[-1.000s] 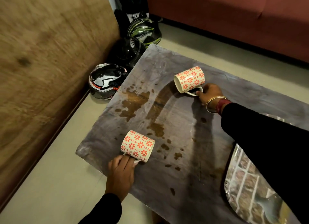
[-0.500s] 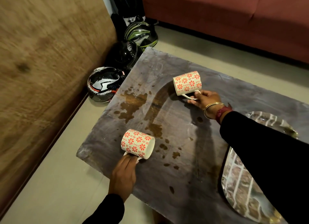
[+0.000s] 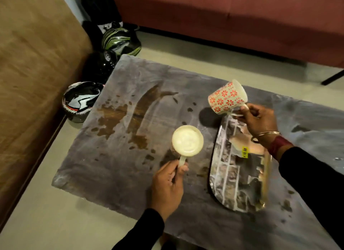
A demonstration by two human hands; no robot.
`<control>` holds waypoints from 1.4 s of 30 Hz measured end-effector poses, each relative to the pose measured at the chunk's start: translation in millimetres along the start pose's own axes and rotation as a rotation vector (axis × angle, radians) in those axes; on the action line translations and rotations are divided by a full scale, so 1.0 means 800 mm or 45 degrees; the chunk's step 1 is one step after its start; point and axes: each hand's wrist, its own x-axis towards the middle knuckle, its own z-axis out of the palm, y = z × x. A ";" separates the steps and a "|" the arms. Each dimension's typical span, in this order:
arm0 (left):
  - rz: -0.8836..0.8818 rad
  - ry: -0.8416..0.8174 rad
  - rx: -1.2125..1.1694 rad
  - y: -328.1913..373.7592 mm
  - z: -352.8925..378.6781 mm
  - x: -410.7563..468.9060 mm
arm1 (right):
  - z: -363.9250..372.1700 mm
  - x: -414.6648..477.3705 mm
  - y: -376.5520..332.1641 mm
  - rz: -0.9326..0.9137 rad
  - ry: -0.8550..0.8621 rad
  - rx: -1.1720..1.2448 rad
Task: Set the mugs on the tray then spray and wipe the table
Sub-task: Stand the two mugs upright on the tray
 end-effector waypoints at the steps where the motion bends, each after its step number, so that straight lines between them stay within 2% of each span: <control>1: -0.071 -0.053 -0.101 0.007 0.019 -0.004 | -0.023 -0.006 0.008 -0.038 0.042 -0.056; 4: -0.223 -0.231 -0.292 0.024 0.076 -0.015 | -0.083 -0.032 0.026 -0.206 0.214 -0.302; 9: -0.225 -0.353 -0.367 0.025 0.140 -0.026 | -0.130 -0.064 0.065 -0.392 0.348 -0.624; 13: -0.145 -0.352 -0.311 0.023 0.164 -0.031 | -0.134 -0.083 0.087 -0.348 0.417 -0.598; 18: 0.128 -0.283 -0.006 0.019 0.168 -0.039 | -0.138 -0.098 0.114 -0.285 0.477 -0.575; 27: 0.111 -0.302 0.035 0.013 0.168 -0.060 | -0.122 -0.080 0.109 -0.369 0.346 -0.671; 31: 0.109 -0.330 0.047 0.007 0.167 -0.066 | -0.113 -0.077 0.099 -0.371 0.329 -0.614; 34: 0.145 -0.337 0.074 0.001 0.165 -0.070 | -0.113 -0.089 0.092 -0.220 0.333 -0.521; 37: 0.249 -0.343 0.128 0.001 0.162 -0.071 | -0.118 -0.121 0.082 0.214 0.531 -0.520; 38: 0.299 -0.363 0.159 -0.001 0.161 -0.071 | -0.117 -0.134 0.080 0.332 0.521 -0.519; 39: 0.356 -0.388 0.195 -0.003 0.160 -0.068 | -0.114 -0.144 0.077 0.416 0.392 -0.458; 42: 0.615 -0.512 0.306 -0.012 0.153 -0.055 | -0.097 -0.157 0.062 0.582 -0.425 -0.125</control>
